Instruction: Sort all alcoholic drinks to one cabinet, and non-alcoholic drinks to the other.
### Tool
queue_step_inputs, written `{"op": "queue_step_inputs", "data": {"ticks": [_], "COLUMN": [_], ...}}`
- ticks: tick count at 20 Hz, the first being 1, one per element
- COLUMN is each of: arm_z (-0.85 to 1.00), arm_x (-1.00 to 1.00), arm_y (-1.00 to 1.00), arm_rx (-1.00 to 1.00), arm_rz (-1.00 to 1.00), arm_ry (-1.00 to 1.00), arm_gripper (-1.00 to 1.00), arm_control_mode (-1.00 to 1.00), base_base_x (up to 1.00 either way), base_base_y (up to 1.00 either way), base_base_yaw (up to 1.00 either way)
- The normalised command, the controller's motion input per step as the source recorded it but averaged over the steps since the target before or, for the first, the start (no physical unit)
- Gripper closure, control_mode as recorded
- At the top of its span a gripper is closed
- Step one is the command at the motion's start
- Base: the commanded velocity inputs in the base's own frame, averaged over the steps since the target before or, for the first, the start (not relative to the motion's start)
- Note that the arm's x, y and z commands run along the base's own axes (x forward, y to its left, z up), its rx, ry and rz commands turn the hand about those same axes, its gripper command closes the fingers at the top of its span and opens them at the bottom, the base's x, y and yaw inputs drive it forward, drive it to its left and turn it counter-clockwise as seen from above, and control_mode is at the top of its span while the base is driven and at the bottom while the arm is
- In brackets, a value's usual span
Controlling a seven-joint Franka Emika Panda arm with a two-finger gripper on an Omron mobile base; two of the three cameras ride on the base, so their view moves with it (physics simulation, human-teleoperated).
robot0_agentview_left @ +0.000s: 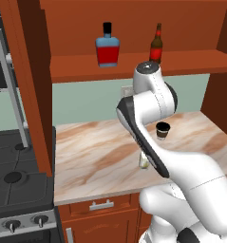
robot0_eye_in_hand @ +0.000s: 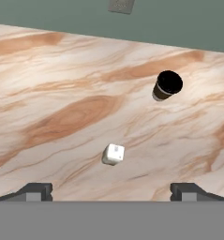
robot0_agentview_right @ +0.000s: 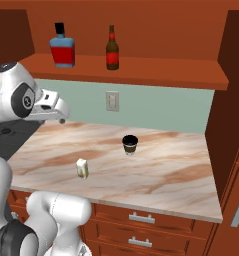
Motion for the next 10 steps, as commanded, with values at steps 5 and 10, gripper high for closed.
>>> {"op": "queue_step_inputs", "data": {"ticks": [5, 10], "arm_z": [-0.33, -0.27], "arm_x": [-0.05, -0.06], "arm_y": [-0.21, -0.19], "arm_rx": [0.00, 0.00], "arm_rz": [0.00, 0.00], "arm_ry": [0.09, 0.09], "arm_gripper": [-1.00, -1.00], "arm_control_mode": [-1.00, -1.00], "base_base_x": [0.00, 0.00], "base_base_y": [0.00, 0.00], "base_base_yaw": [0.00, 0.00]}}
